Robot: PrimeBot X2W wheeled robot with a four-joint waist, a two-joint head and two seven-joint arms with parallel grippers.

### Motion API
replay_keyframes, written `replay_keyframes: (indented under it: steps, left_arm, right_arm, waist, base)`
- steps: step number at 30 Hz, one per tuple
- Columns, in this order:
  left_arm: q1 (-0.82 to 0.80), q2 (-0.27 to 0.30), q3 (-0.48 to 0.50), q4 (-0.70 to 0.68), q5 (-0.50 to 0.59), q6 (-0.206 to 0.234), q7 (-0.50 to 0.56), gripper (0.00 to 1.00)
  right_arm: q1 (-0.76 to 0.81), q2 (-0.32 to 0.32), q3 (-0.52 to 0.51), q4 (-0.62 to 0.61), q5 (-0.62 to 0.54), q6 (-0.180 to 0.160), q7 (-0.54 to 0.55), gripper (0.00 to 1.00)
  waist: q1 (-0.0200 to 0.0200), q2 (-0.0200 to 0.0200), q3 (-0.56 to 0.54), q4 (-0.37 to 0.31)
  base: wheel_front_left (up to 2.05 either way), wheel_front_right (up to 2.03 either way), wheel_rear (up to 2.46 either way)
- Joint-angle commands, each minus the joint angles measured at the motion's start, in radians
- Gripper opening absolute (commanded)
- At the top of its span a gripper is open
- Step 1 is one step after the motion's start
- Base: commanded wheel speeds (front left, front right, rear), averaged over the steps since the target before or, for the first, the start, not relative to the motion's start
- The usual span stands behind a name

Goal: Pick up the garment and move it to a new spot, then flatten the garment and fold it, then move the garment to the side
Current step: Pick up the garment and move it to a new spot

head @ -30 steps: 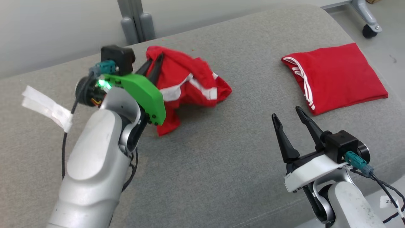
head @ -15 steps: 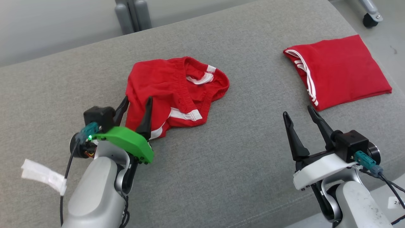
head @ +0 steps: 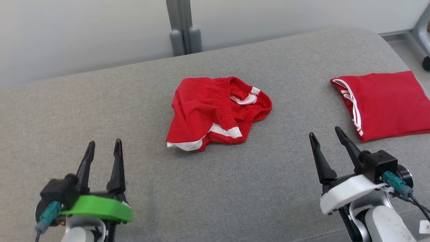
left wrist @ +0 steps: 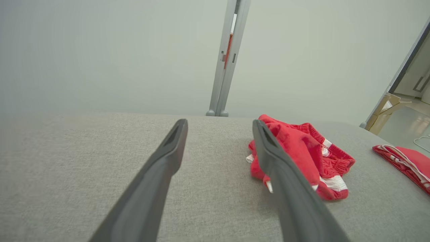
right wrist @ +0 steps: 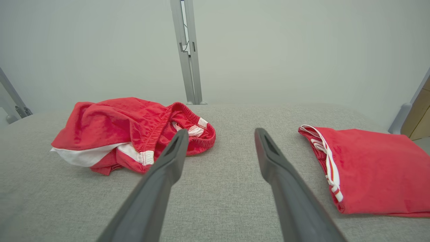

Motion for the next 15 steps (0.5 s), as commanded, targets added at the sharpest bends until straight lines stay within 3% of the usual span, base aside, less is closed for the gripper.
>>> replay_keyframes:
  steps: [1,15]
  left_arm:
    - [0.057,-0.005,0.019,-0.032,0.014,0.007,-0.002,1.0]
    - [0.235,-0.032,0.11,-0.137,0.076,-0.005,-0.003,1.0]
  right_arm:
    - [0.021,-0.001,-0.007,-0.006,-0.001,-0.001,0.004,1.0]
    - [0.074,-0.003,-0.023,0.015,0.01,-0.001,-0.001,1.0]
  waist:
    - [0.0,0.0,-0.041,0.043]
    - [0.0,0.0,-0.079,0.105]
  base:
    - [0.0,0.0,0.0]
    - [0.0,0.0,0.0]
